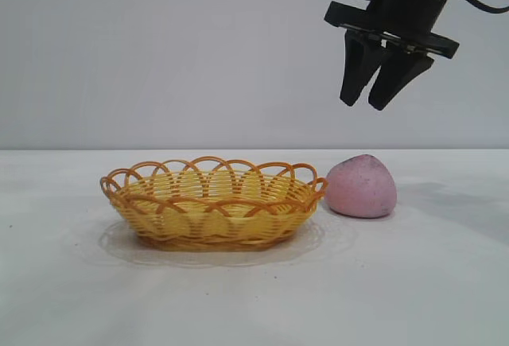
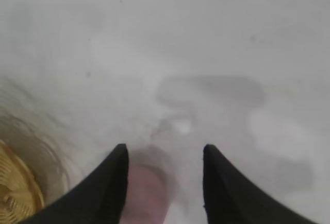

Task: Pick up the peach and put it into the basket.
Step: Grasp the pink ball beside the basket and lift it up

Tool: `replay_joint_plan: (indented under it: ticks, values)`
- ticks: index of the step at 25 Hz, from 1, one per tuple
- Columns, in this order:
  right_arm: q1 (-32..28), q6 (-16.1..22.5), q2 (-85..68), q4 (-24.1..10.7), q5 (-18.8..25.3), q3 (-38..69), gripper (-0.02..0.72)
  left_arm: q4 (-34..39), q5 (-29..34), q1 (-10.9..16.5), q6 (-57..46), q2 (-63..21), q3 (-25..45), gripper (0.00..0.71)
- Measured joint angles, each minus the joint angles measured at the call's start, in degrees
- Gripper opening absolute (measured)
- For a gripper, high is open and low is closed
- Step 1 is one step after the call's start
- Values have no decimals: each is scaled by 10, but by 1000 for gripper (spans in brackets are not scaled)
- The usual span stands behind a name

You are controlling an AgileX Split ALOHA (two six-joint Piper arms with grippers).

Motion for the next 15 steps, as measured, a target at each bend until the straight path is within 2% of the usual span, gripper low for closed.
replay_joint_plan:
  ticks: [7,11,13,15]
  values:
    - [0,1,1,0,11,0,337,7,125,0,0,-244,117,365]
    - [0,1,1,0,13,0,337,7,205,0,0,-353,164,365]
    - [0,1,1,0,13,0,337,7,220,0,0,-400,183,365]
    - [0,1,1,0,15,0,337,7,210,0,0,-441,191,365]
